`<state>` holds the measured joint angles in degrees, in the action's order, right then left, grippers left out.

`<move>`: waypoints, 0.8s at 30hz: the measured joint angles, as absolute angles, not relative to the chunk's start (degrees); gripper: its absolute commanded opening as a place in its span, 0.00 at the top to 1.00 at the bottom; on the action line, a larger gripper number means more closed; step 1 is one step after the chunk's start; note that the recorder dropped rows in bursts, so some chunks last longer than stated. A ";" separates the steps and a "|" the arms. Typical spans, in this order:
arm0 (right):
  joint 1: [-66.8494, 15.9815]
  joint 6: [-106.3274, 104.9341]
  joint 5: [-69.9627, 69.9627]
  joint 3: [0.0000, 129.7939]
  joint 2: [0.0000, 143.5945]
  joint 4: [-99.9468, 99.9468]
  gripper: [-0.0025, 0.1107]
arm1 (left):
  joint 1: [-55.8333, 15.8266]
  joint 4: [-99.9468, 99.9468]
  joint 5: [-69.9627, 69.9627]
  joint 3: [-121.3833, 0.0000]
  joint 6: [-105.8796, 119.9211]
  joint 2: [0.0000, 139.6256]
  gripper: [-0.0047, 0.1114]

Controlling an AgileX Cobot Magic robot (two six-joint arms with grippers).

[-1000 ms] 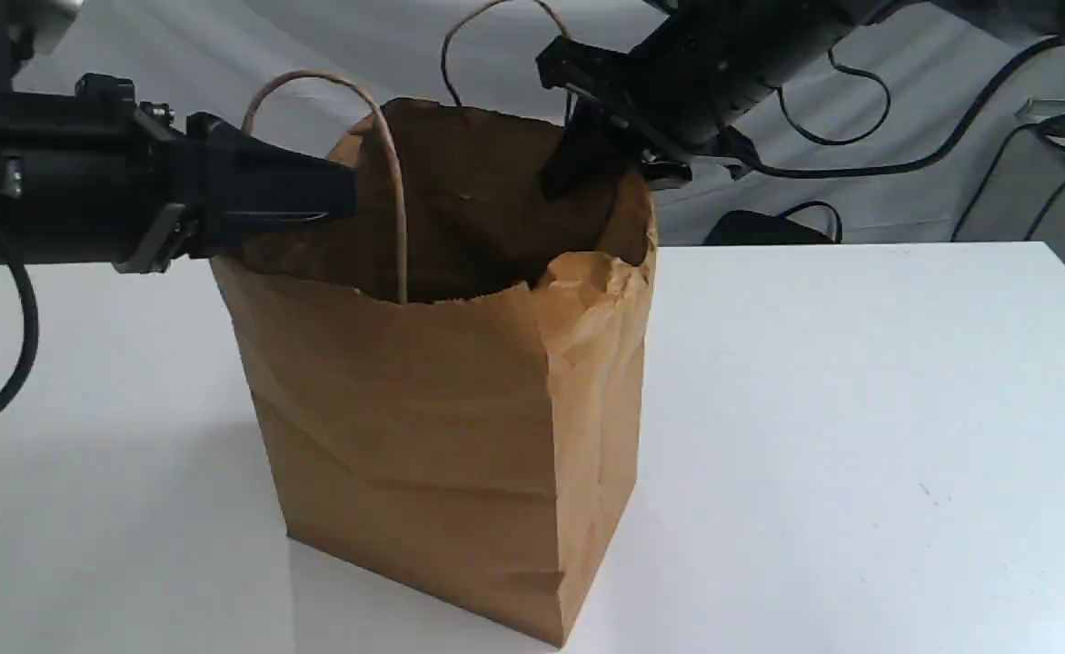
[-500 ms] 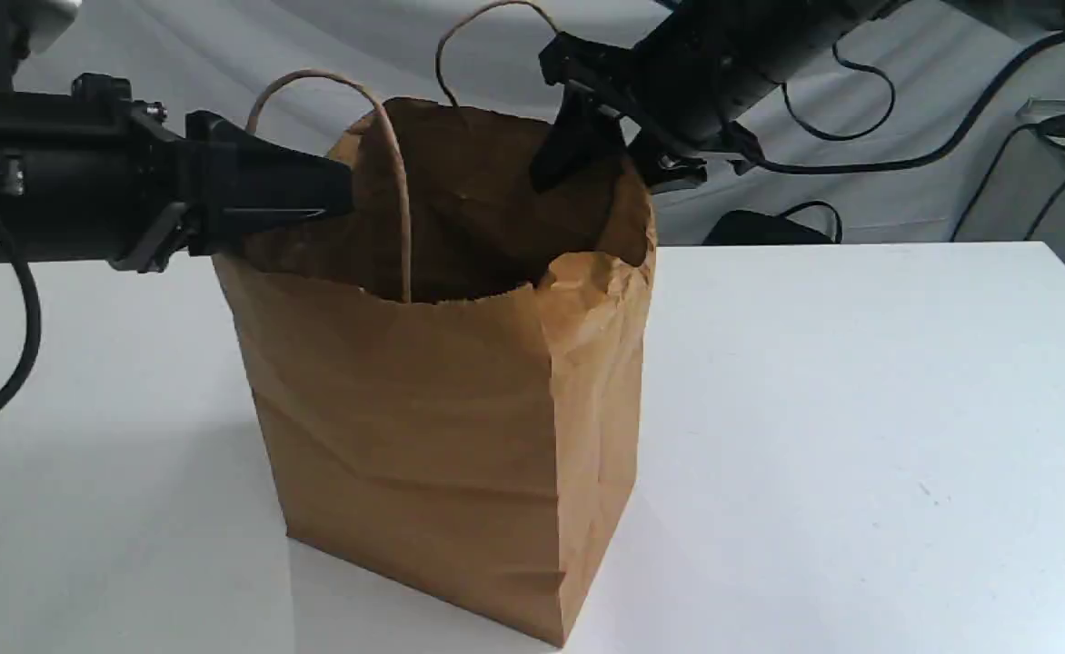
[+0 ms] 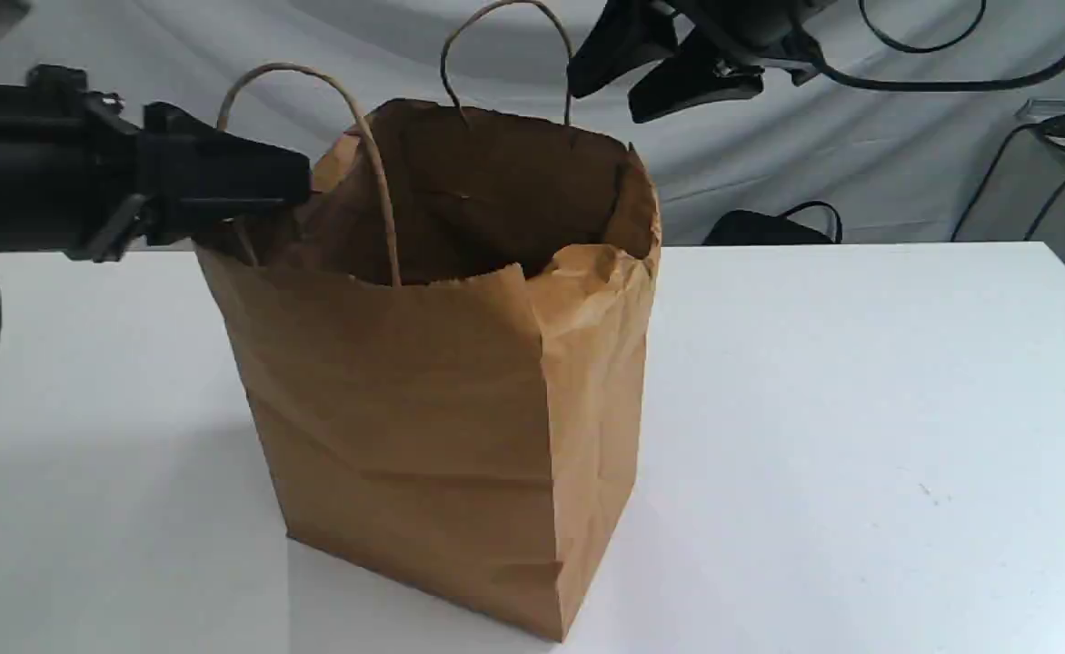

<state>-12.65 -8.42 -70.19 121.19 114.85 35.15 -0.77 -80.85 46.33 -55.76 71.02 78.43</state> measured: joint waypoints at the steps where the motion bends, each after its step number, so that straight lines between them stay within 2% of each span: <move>1: -12.65 -8.53 -70.19 121.19 114.44 34.88 0.54 | -0.07 -80.75 47.13 -55.76 71.02 77.82 0.57; 10: -12.65 -8.67 -70.19 121.19 113.30 34.50 0.54 | 1.25 -75.06 54.79 -55.76 68.84 76.16 0.57; 21: -12.65 -9.23 -70.18 120.55 106.67 32.52 0.54 | 1.27 -67.61 55.20 -55.76 65.10 71.67 0.57; 24: -12.65 -10.97 -70.08 116.95 103.07 32.52 0.59 | 1.27 -65.53 54.98 -55.76 64.40 69.11 0.57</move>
<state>-12.65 -10.97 -70.08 116.95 103.07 32.52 1.27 -65.53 54.98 -55.76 64.40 69.11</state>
